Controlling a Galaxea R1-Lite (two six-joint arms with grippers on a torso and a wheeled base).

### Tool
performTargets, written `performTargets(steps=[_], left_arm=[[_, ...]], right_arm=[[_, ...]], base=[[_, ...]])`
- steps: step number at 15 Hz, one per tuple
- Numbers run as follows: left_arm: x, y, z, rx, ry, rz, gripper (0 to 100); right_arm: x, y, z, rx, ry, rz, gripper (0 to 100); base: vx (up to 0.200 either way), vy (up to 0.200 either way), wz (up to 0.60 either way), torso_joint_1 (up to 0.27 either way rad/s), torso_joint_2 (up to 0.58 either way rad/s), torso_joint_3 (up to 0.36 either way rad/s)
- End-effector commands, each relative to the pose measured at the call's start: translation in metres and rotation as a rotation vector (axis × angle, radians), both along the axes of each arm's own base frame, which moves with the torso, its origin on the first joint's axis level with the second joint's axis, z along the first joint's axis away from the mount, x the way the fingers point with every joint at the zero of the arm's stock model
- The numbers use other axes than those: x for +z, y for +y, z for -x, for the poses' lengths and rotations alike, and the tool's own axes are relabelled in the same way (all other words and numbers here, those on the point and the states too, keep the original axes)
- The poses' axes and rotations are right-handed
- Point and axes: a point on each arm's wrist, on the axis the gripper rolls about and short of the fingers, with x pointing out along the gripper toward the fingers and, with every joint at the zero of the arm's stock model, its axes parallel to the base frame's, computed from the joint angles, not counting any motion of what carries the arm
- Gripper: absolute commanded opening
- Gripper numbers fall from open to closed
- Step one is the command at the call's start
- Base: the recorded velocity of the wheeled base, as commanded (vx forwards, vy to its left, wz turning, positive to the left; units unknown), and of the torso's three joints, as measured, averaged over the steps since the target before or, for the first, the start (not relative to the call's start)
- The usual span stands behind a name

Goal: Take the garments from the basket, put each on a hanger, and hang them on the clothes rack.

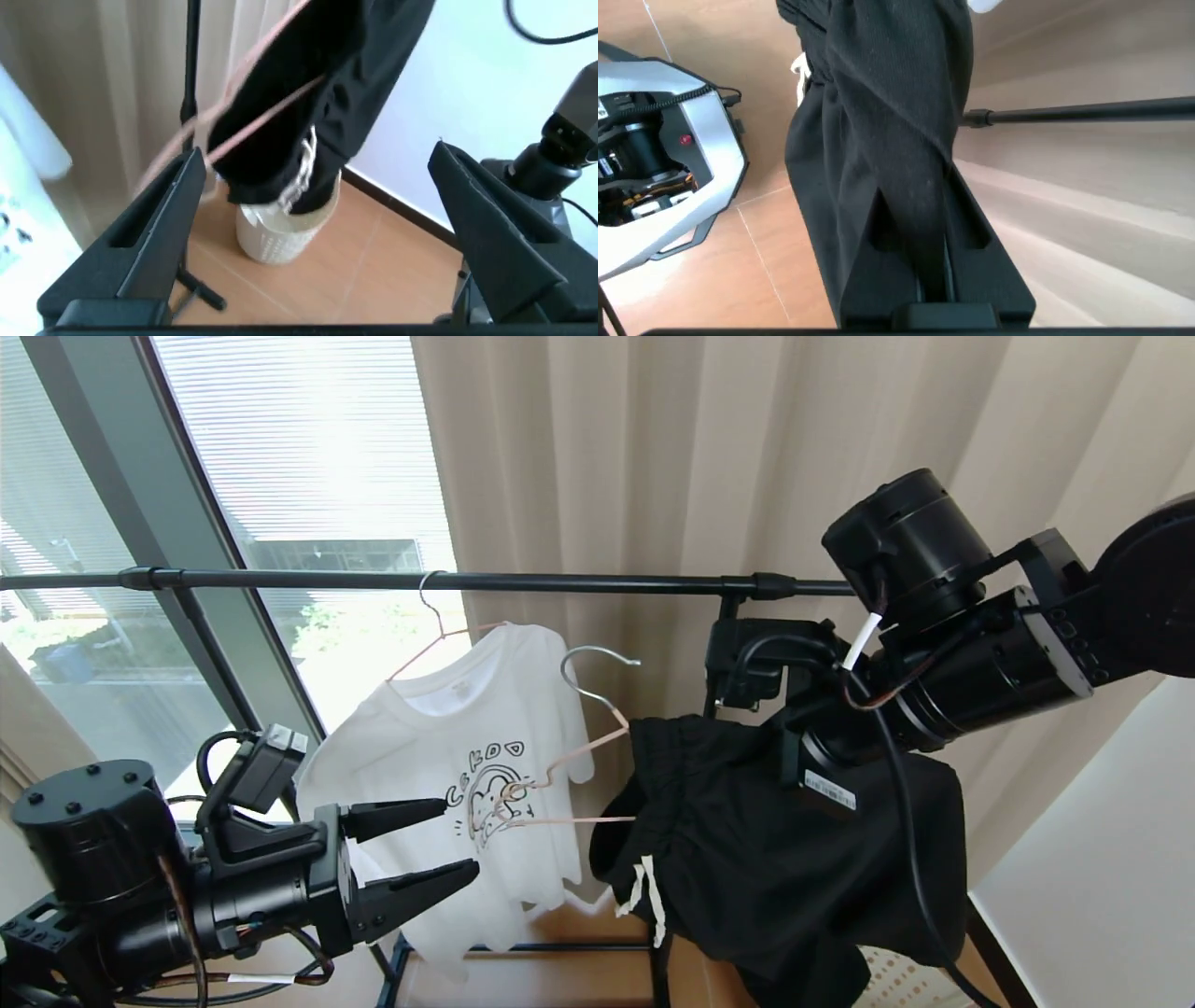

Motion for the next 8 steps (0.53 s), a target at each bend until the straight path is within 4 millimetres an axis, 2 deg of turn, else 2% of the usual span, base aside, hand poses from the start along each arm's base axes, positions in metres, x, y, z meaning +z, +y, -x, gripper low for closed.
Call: performTargets(steps=[1, 3, 4, 7, 8], left_arm=[[-0.001, -0.003, -0.011, 0.06, 0.048, -0.052, 100], [-0.006, -0.014, -0.013, 0.106, 0.101, -0.125, 100], [-0.006, -0.016, -0.013, 0.112, 0.103, -0.131, 100], [-0.015, -0.038, -0.004, 0.129, 0.13, -0.192, 100], [-0.023, -0.044, -0.005, 0.133, 0.153, -0.216, 100]], right_arm=[[-0.015, -0.017, 0.022, -0.029, -0.051, -0.037, 0], [-0.036, -0.024, 0.032, -0.04, -0.153, -0.108, 0], [-0.038, -0.025, 0.033, -0.042, -0.164, -0.116, 0], [-0.062, -0.039, 0.05, -0.1, -0.231, -0.17, 0], [-0.066, -0.043, 0.056, -0.114, -0.237, -0.194, 0]], base=[[0.0, 0.0, 0.0, 0.0, 0.0, 0.0], [0.0, 0.0, 0.0, 0.0, 0.0, 0.0], [0.0, 0.0, 0.0, 0.0, 0.0, 0.0], [0.0, 0.0, 0.0, 0.0, 0.0, 0.0], [0.0, 0.0, 0.0, 0.0, 0.0, 0.0]])
